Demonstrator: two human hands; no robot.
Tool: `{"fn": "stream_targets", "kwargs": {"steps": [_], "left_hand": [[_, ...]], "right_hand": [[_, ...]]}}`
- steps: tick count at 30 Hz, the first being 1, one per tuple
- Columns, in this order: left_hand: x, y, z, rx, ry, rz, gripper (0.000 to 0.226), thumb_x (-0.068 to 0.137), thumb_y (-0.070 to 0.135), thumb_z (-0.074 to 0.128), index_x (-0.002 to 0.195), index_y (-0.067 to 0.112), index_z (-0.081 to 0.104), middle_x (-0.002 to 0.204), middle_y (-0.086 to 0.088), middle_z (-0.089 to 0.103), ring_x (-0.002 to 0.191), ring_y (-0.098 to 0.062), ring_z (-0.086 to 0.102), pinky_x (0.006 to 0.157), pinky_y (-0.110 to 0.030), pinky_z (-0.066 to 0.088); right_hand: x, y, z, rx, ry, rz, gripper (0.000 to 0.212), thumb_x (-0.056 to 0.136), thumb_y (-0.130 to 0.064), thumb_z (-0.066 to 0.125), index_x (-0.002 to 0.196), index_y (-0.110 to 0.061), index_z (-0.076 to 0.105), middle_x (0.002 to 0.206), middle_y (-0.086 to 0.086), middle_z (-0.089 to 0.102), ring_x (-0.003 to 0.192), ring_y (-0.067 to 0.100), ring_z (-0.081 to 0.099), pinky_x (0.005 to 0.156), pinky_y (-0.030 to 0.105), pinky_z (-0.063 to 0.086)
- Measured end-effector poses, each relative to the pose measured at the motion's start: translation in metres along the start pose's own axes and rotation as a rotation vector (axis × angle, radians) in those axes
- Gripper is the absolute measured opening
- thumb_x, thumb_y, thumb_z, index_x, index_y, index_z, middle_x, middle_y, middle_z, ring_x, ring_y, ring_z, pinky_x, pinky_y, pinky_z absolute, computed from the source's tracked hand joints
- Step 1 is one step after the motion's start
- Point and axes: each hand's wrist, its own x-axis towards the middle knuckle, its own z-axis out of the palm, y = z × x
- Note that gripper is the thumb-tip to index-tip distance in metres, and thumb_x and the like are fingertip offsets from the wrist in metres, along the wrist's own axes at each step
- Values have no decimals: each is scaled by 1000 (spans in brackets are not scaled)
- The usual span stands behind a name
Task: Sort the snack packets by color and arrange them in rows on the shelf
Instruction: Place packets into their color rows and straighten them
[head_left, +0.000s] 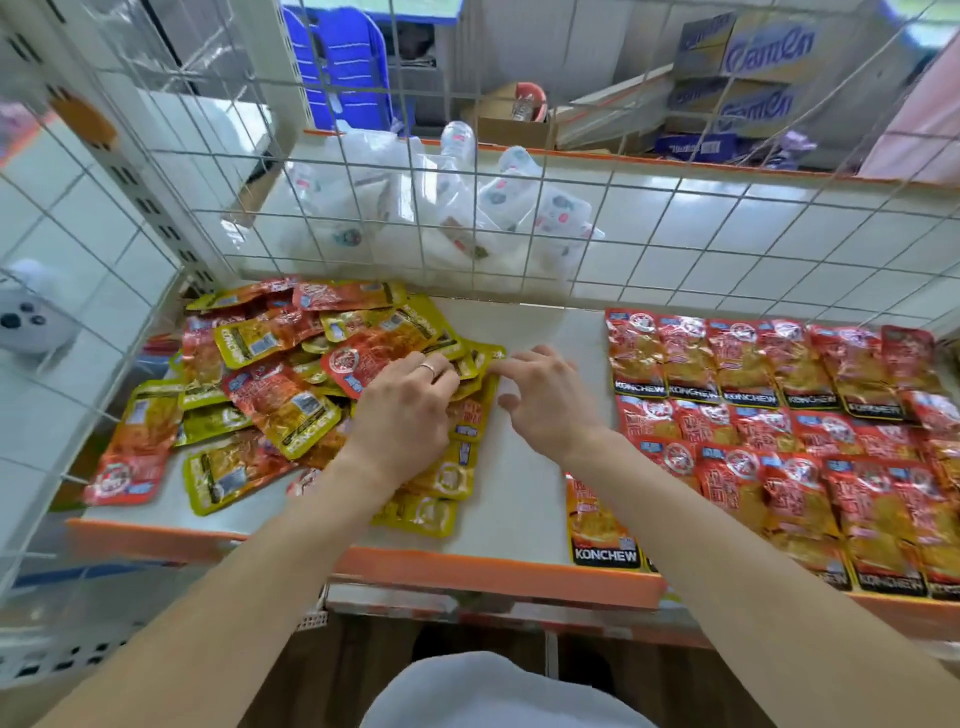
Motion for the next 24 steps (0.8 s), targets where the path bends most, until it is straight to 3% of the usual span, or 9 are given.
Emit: {"fn": "stream_targets", "kwargs": {"steps": [4,7,11,14,16,18,20,22,24], "left_hand": [[-12,-18,-2,-144,24,12,8,82,1,68,89,5,67,113,-10,70,104,-31,63,88,-39,54],[-16,-20,-6,-335,43,-39,4,88,-1,63,88,3,63,118,-10,68,113,-28,61,95,-37,52],[-23,-20,-15,-602,159,-135,5,89,-1,66,90,3,64,115,-5,70,111,-18,66,101,-31,49],[-25,-8,-28,-857,296,-267,11,90,-8,67,91,2,62,105,1,71,100,-9,70,87,-26,55],[-21,-2,-41,-1013,367,-423,16,94,-4,63,91,12,60,83,10,66,71,-6,65,62,-23,53],[-15,1,-55,-1167,403,-540,16,100,7,59,93,21,58,65,-3,54,49,-25,46,44,-36,42],[-8,1,-67,-1300,418,-657,17,103,16,55,95,30,59,62,-15,48,50,-30,37,44,-47,39],[-2,3,-77,-1341,375,-746,12,104,20,53,99,30,57,63,-11,51,56,-28,44,53,-47,41],[1,2,-83,-1419,262,-784,8,101,17,59,106,23,56,79,-17,59,72,-35,56,69,-53,49]], "right_hand": [[0,-7,1,-72,11,-94,38,84,-21,76,122,-20,69,124,3,62,122,29,48,94,42,37],[-2,-3,0,-105,112,-187,46,72,-28,86,116,-20,72,118,1,67,109,30,58,83,41,45],[-11,-1,3,-91,155,-253,68,73,-30,86,133,-14,58,121,2,65,107,29,59,83,39,45],[-14,-2,4,-49,183,-234,75,71,-27,87,136,-13,50,130,4,57,112,30,56,86,42,48],[-15,-3,4,-24,207,-224,77,71,-27,86,136,-16,47,131,3,53,114,28,54,85,42,47],[-16,-4,3,-20,242,-227,77,71,-26,86,136,-19,45,130,1,52,114,26,53,84,41,48],[-19,-4,2,20,278,-221,75,73,-23,85,136,-21,44,129,-1,52,114,25,54,85,43,48],[-21,-4,0,97,311,-202,68,78,-20,80,136,-19,45,130,0,53,114,26,55,88,46,50],[-25,-6,-3,188,334,-178,60,82,-20,72,137,-17,47,129,-1,53,111,25,57,90,50,49]]}}
